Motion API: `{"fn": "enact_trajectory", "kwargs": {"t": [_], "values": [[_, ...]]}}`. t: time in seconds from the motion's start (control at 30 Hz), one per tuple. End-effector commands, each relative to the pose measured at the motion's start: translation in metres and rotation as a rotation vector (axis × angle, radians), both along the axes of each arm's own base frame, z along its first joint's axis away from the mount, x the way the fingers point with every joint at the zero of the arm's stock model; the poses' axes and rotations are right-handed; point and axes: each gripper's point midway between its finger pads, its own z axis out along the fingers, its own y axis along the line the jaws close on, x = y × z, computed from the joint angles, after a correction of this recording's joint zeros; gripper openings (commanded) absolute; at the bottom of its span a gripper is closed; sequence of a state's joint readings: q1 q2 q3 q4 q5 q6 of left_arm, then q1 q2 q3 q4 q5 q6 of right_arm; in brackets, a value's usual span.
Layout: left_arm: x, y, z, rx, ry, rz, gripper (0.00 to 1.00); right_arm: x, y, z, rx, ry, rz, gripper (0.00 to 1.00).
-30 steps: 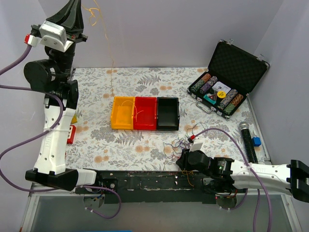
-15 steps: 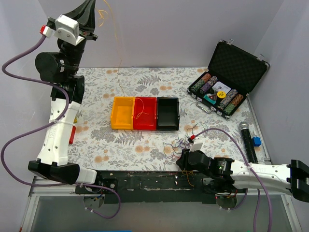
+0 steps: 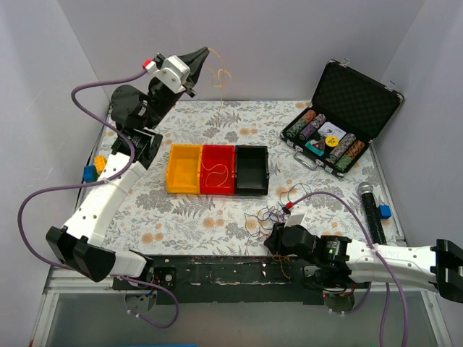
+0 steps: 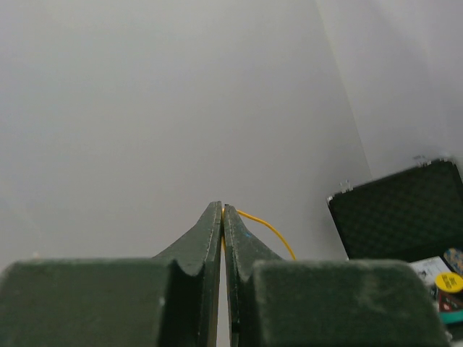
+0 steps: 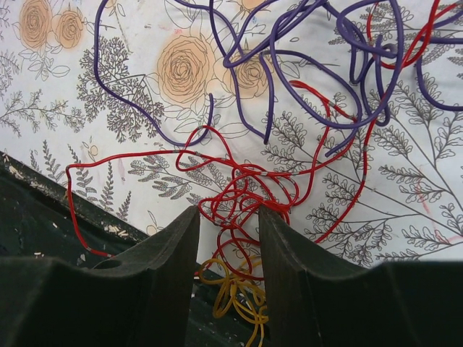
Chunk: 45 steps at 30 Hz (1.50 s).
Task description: Untangle the cables
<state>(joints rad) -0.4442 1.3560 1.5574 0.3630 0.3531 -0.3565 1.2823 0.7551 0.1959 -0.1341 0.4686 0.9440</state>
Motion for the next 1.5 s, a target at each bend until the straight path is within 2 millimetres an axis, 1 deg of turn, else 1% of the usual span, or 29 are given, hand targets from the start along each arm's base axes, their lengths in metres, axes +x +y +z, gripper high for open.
{"fn": "enact_trajectory", "kwargs": {"t": [0.0, 0.13, 0.17, 0.23, 0.3, 0.4, 0.5, 0.63, 0.77, 0.93, 1.0, 1.13, 1.2, 1.3, 1.37, 1.4, 1.47], "values": [[-0.003, 0.003, -0.012, 0.037, -0.009, 0.04, 0.0, 0.0, -0.018, -0.012, -0.069, 0.006, -0.032, 0.47], [0.005, 0.002, -0.024, 0.04, 0.02, 0.055, 0.0, 0.001, -0.018, -0.011, -0.063, 0.003, -0.037, 0.47], [0.005, 0.002, -0.026, 0.04, 0.024, 0.054, 0.0, 0.001, -0.018, -0.011, -0.063, 0.004, -0.038, 0.47], [0.005, 0.002, -0.036, 0.044, 0.047, 0.053, 0.0, 0.001, -0.018, -0.011, -0.064, 0.006, -0.039, 0.47], [0.004, 0.001, -0.05, 0.051, 0.085, 0.046, 0.0, 0.001, -0.019, -0.011, -0.065, 0.006, -0.039, 0.47], [0.0, -0.003, -0.081, 0.076, 0.166, 0.024, 0.0, 0.001, -0.02, -0.012, -0.069, 0.009, -0.041, 0.47], [-0.01, -0.006, -0.107, 0.092, 0.246, -0.002, 0.0, 0.0, -0.02, -0.012, -0.067, 0.011, -0.043, 0.47], [-0.018, -0.007, -0.136, 0.097, 0.342, -0.016, 0.0, -0.001, -0.021, -0.014, -0.065, 0.019, -0.047, 0.47], [-0.016, -0.004, -0.169, 0.111, 0.428, 0.012, 0.0, -0.002, -0.021, -0.015, -0.06, 0.029, -0.049, 0.47], [-0.015, -0.005, -0.212, 0.14, 0.54, 0.024, 0.0, -0.002, -0.019, -0.012, -0.05, 0.028, -0.051, 0.47], [-0.009, -0.005, -0.231, 0.146, 0.603, 0.046, 0.0, -0.002, -0.019, -0.012, -0.049, 0.029, -0.05, 0.47], [0.0, -0.002, -0.261, 0.155, 0.689, 0.091, 0.0, -0.002, -0.018, -0.009, -0.04, 0.029, -0.053, 0.47], [0.004, -0.001, -0.272, 0.16, 0.702, 0.116, 0.0, -0.002, -0.017, -0.007, -0.029, 0.027, -0.053, 0.47], [0.014, 0.004, -0.284, 0.188, 0.685, 0.175, 0.0, -0.001, -0.015, -0.003, -0.011, 0.022, -0.053, 0.47], [0.024, 0.006, -0.286, 0.199, 0.653, 0.229, 0.0, -0.001, -0.014, -0.002, -0.005, 0.019, -0.054, 0.47], [0.032, 0.012, -0.288, 0.19, 0.648, 0.287, 0.0, 0.0, -0.015, -0.002, -0.008, 0.017, -0.056, 0.47], [0.041, 0.014, -0.293, 0.211, 0.648, 0.326, 0.0, -0.001, -0.014, -0.001, -0.003, 0.022, -0.053, 0.47]]}}
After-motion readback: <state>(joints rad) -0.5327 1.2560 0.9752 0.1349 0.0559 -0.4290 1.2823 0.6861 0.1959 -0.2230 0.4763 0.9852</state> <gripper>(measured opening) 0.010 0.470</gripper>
